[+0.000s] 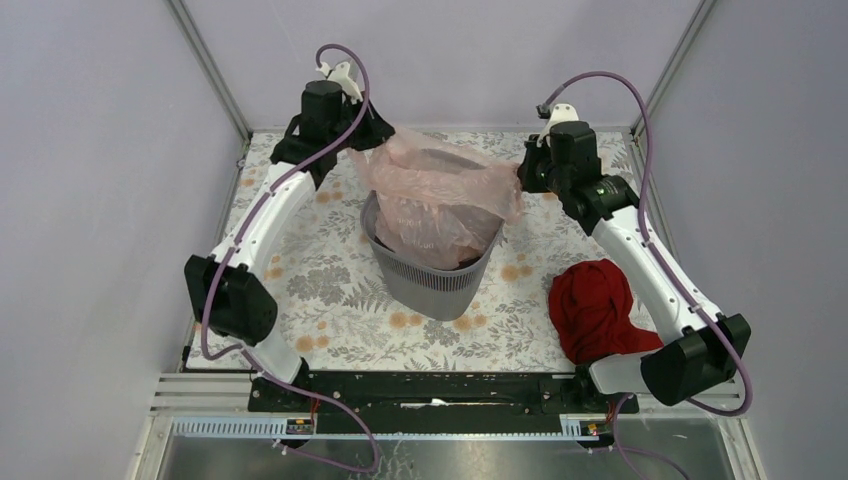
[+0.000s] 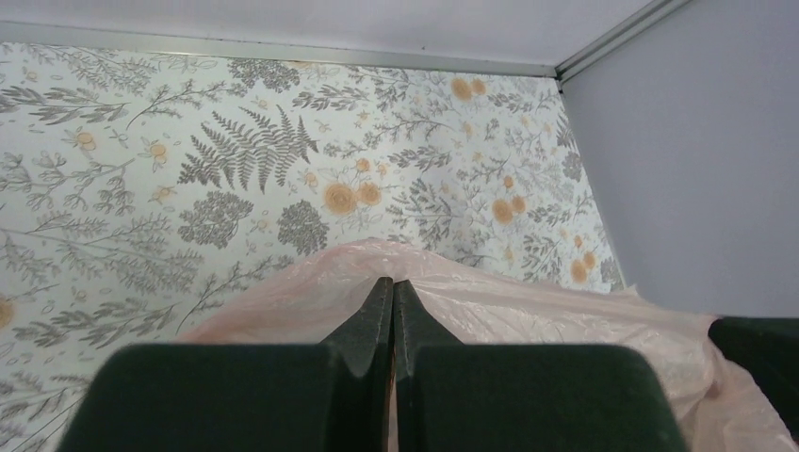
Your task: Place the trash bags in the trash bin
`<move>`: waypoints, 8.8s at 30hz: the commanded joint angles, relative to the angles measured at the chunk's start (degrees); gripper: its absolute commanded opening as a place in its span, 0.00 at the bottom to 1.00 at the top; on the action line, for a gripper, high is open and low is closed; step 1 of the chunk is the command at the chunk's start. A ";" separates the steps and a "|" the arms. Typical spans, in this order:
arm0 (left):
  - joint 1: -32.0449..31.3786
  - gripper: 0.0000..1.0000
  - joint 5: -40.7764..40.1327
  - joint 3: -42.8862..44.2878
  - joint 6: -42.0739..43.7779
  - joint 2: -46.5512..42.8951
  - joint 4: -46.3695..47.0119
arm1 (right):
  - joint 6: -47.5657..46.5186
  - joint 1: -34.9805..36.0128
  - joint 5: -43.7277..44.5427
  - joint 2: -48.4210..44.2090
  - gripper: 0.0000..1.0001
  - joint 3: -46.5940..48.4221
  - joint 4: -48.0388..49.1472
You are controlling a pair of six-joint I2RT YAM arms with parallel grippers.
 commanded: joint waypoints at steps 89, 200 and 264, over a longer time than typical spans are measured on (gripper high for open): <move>7.96 0.08 20.31 -29.45 -2.84 -34.39 5.69 | 0.62 -4.17 -31.71 -16.54 0.00 -7.18 -2.59; 7.52 0.49 5.17 -37.90 -14.41 -57.35 -10.02 | 2.10 -4.00 -54.60 -23.12 0.40 -19.22 0.06; 7.52 0.00 16.49 -50.29 -6.55 -63.12 -16.57 | 11.61 0.21 -48.55 -26.80 0.48 -25.12 12.77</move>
